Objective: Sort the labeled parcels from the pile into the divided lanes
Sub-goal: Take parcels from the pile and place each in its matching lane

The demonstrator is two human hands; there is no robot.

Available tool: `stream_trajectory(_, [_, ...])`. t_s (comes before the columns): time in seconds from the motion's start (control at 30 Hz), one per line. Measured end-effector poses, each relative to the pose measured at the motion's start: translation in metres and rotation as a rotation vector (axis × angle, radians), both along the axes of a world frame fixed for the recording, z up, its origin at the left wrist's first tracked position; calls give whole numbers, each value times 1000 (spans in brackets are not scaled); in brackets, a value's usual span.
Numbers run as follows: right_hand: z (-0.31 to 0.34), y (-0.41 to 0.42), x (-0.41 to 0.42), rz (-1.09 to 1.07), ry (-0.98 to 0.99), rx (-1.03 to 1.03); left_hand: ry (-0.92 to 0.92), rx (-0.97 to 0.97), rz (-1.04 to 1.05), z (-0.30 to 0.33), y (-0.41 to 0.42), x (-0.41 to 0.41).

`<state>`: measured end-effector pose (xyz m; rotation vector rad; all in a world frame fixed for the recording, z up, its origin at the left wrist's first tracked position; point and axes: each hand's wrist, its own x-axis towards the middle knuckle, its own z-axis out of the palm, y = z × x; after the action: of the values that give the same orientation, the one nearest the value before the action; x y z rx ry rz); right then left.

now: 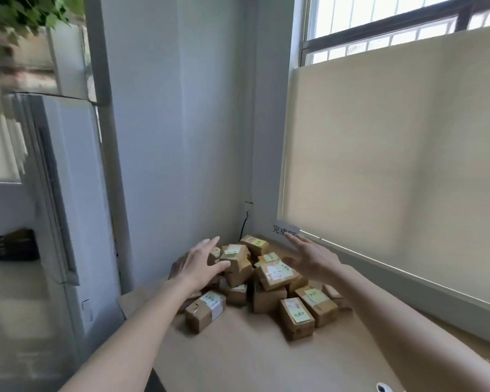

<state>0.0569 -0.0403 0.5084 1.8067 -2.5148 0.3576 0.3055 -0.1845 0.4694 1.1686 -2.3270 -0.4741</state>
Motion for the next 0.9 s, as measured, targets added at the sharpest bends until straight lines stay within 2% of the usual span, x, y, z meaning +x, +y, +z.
stream_trajectory(0.17, [4,-40,13,-4,36,16,20,4,15,9,-30,29])
stream_trajectory(0.33, [3,-83,5,-19,20,17,-19,-11,14,12,-64,24])
stream_trajectory(0.9, [-53,-260,-92,-150,-72,88,-130,23,-136,-25,-259,-102])
